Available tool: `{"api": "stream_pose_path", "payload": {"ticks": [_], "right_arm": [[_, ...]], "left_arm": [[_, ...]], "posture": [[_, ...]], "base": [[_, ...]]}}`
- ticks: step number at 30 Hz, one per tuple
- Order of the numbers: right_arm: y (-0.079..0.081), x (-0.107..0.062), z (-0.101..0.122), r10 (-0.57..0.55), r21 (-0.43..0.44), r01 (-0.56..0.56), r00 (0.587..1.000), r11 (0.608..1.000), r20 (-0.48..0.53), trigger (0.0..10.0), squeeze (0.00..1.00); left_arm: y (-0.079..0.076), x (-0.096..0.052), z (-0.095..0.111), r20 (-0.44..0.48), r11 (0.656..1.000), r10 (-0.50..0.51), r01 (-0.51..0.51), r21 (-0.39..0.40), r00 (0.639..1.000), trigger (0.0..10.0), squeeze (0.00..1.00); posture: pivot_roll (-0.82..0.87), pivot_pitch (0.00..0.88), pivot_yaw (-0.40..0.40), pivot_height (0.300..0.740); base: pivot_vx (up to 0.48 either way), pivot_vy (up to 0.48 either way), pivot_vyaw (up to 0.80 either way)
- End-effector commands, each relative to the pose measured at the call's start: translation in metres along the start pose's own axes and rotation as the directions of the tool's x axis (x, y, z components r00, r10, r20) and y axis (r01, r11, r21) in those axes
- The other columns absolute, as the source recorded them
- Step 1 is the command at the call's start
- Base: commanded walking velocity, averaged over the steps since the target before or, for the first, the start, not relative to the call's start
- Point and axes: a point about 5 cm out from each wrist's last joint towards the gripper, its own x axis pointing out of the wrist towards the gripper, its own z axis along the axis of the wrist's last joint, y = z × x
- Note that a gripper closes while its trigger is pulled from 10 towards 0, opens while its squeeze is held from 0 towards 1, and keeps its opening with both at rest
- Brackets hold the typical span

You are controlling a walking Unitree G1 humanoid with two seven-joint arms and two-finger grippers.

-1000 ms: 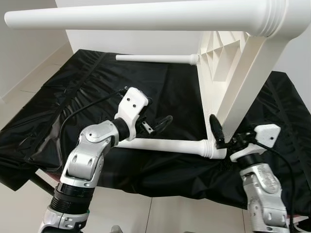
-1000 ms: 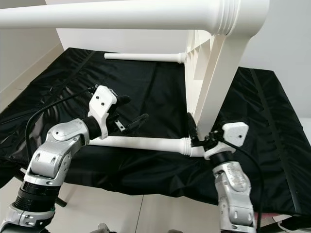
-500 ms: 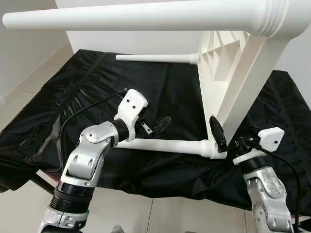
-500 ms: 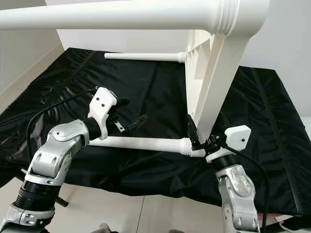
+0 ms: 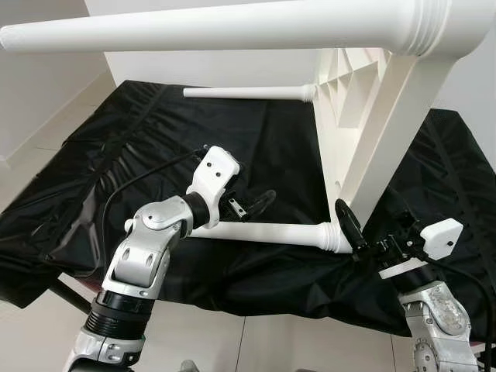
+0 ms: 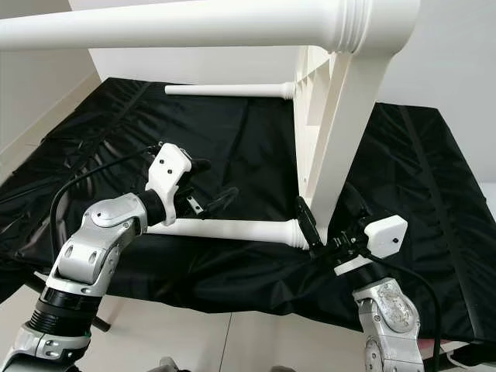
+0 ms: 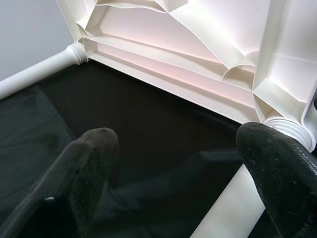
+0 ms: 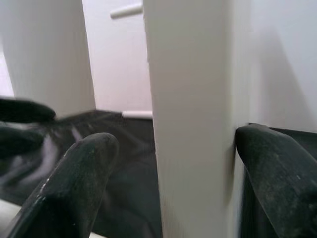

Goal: Building children table

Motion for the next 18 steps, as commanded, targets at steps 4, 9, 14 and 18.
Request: {"api": "stream_pose_path", "payload": {"ticks": [4,9,14,18], "right_arm": [[0.019,-0.019,0.007,0.193,0.089,-0.192,0.981,0.977,-0.005,10.0,0.0],[0.026,-0.036,0.002,0.303,0.125,-0.292,0.95,0.948,-0.074,10.0,0.0],[0.021,-0.046,0.002,0.308,0.131,-0.295,0.947,0.946,-0.092,10.0,0.0],[0.015,-0.046,-0.004,0.316,0.156,-0.297,0.942,0.942,-0.116,10.0,0.0]], "left_arm": [[0.006,0.002,0.0,-0.004,0.998,0.053,-0.053,0.018,0.999,10.0,0.0],[0.004,0.005,0.0,-0.004,0.999,0.037,-0.037,0.02,0.999,10.0,0.0],[0.003,0.006,0.001,-0.001,0.999,0.024,-0.024,0.023,1.0,10.0,0.0],[0.004,0.006,0.002,0.002,0.999,0.024,-0.024,0.027,1.0,10.0,0.0]], "posture": [[-0.16,0.017,0.09,0.74],[-0.18,0.023,0.097,0.74],[-0.18,0.023,0.099,0.74],[-0.17,0.024,0.096,0.74]], "base": [[0.0,0.0,0.0],[0.0,0.0,0.0],[0.0,0.0,0.0],[0.0,0.0,0.0]]}}
